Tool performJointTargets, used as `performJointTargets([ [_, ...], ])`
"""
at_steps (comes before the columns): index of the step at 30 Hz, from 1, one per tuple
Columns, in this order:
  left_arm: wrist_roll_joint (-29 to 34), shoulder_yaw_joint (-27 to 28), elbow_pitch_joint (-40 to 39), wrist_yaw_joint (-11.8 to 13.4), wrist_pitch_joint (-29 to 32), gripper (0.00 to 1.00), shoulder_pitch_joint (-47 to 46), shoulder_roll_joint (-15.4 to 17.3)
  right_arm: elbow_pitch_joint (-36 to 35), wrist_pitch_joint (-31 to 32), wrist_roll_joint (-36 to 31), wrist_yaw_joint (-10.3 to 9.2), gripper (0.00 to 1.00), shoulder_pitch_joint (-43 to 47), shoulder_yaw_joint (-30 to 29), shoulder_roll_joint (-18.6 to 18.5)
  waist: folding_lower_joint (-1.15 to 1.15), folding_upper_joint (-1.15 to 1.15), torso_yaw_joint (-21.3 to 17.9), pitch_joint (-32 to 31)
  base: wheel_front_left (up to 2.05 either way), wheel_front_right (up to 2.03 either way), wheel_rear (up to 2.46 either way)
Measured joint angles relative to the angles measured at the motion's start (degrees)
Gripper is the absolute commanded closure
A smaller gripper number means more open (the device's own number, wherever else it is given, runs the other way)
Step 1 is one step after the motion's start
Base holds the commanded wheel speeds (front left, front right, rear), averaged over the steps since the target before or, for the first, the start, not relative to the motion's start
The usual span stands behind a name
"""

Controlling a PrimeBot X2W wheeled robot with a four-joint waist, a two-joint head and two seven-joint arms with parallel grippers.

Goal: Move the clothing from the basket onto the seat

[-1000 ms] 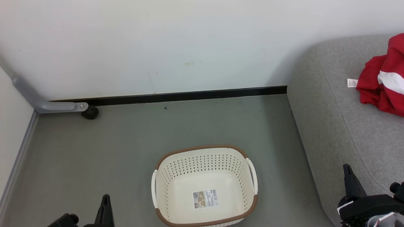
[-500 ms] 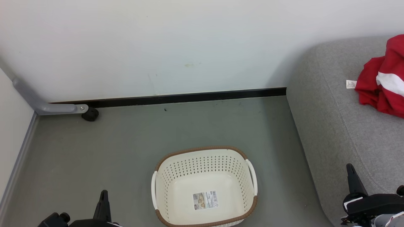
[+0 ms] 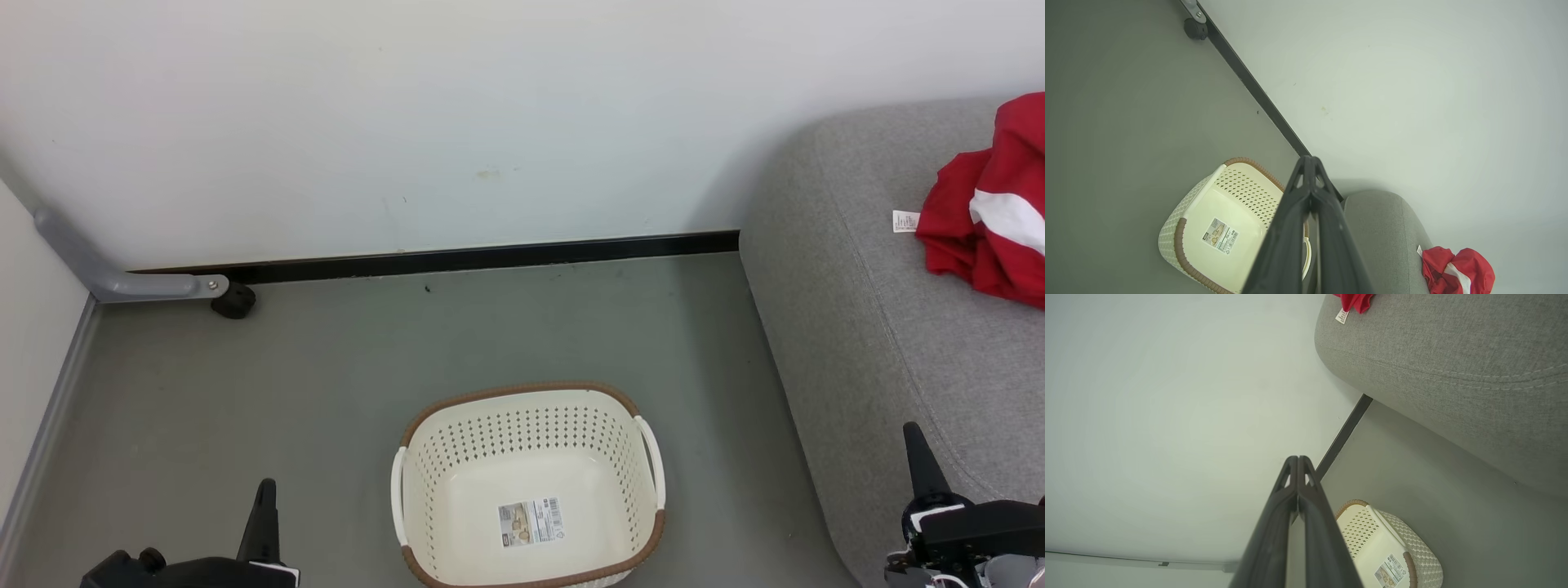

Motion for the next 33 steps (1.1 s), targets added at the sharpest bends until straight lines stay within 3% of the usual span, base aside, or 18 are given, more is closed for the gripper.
performJointTargets([
  [33, -25.06, 3.56, -1.59, -4.46, 6.25, 1.0, -2.17, -0.15, -1.53, 6.32, 21.94, 1.89, 1.0, -0.26, -6.65, 3.54, 0.0, 0.01, -0.21, -0.99, 0.0, 0.0, 0.0],
])
